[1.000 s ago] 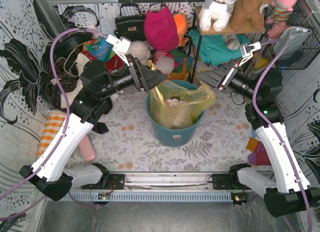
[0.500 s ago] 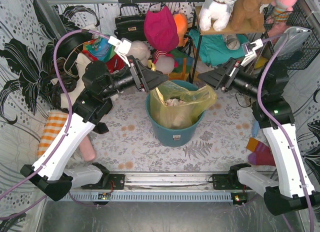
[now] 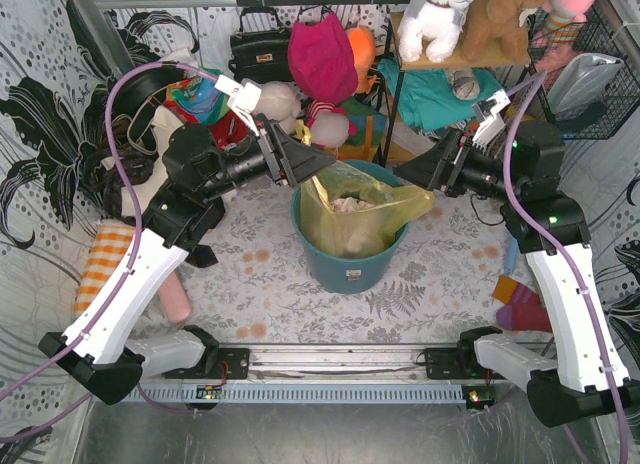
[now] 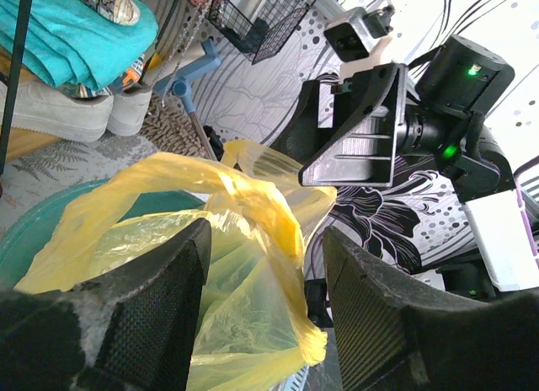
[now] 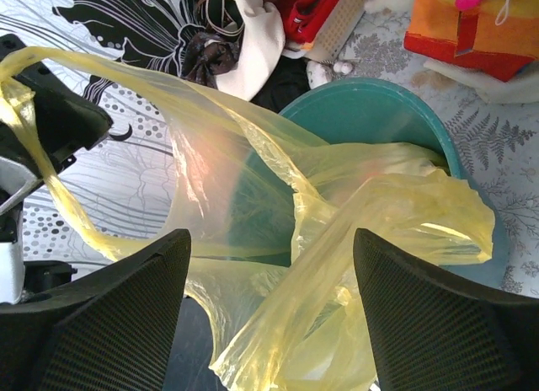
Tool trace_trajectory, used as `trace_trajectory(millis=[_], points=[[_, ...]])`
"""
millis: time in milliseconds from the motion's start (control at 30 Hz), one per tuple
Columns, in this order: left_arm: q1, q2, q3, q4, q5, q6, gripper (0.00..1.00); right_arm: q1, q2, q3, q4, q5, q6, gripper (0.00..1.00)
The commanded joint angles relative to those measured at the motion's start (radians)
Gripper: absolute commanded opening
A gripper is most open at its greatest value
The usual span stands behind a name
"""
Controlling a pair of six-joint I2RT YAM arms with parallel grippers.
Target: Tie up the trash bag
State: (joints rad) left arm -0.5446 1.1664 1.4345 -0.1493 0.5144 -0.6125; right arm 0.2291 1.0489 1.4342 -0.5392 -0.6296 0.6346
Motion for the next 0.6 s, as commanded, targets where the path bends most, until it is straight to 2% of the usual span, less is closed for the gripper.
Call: trace_trajectory(millis=[0, 333, 400, 567], points=[[-0.005, -0.020, -0.006, 0.012, -0.002, 0.009, 0.64, 0.005, -0.053, -0.009, 0.089, 0.000, 0.019, 0.78], [-0.004, -0.039, -0.015, 0.031, -0.002, 0.009, 0.65, 0.006, -0.096, -0.034, 0.464, -0.100, 0.186, 0.73], [-0.004, -0.043, -0.018, 0.032, -0.002, 0.010, 0.65, 0.006, -0.106, -0.026, 0.428, -0.068, 0.171, 0.73], [-0.004, -0.050, -0.034, 0.033, -0.003, 0.013, 0.65, 0.005, -0.104, 0.042, 0.159, 0.005, 0.053, 0.73]])
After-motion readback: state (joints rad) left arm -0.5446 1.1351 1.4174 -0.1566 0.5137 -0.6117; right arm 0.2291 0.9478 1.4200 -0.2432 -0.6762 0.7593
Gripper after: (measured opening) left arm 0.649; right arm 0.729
